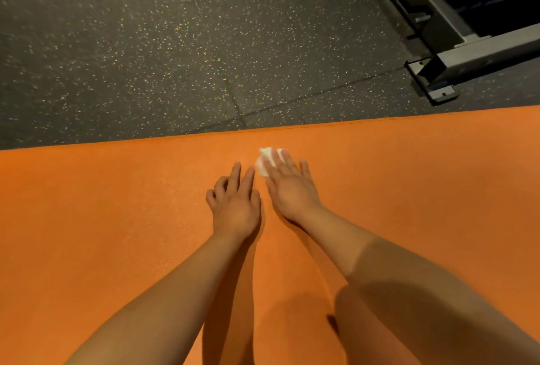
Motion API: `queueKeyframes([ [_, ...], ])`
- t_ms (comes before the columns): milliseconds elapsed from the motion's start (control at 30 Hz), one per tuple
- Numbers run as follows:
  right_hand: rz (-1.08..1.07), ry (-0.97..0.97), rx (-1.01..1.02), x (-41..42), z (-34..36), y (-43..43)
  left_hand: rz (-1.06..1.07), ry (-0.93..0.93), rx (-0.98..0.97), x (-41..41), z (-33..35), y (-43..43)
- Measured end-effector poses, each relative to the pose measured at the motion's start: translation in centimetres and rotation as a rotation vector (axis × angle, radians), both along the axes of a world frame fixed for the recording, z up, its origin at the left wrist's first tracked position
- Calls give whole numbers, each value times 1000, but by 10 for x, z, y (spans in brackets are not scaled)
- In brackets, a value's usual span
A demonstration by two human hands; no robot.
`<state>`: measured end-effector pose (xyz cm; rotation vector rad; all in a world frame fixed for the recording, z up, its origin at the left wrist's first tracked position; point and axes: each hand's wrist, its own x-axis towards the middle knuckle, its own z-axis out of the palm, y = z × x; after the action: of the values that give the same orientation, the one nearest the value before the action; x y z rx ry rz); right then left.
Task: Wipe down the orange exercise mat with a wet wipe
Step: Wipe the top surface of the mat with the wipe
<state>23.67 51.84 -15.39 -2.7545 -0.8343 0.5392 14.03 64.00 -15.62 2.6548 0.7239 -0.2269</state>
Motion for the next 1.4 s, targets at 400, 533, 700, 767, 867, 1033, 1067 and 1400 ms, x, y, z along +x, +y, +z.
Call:
queueKeyframes([
  [400, -96, -26, -34, 36, -4, 16, 43, 41, -41, 34, -4, 9],
  [533, -323, -12, -4, 51, -2, 24, 40, -17, -62, 36, -9, 11],
  [700, -36, 33, 105, 29, -3, 50, 44, -123, -137, 29, -17, 19],
  [767, 7, 35, 107, 28, -3, 47, 35, -139, -148, 28, -17, 19],
  [867, 46, 33, 104, 18, -2, 40, 29, -155, -105, 27, -18, 15],
  [1033, 54, 57, 97, -7, 2, 23, 56, -155, -96, 18, -21, -2],
  [1067, 50, 60, 93, -13, 3, 18, 63, -161, -100, 12, -20, -9],
  [1400, -3, 116, 103, -99, 8, -56, 69, -184, -120, -72, -16, -83],
])
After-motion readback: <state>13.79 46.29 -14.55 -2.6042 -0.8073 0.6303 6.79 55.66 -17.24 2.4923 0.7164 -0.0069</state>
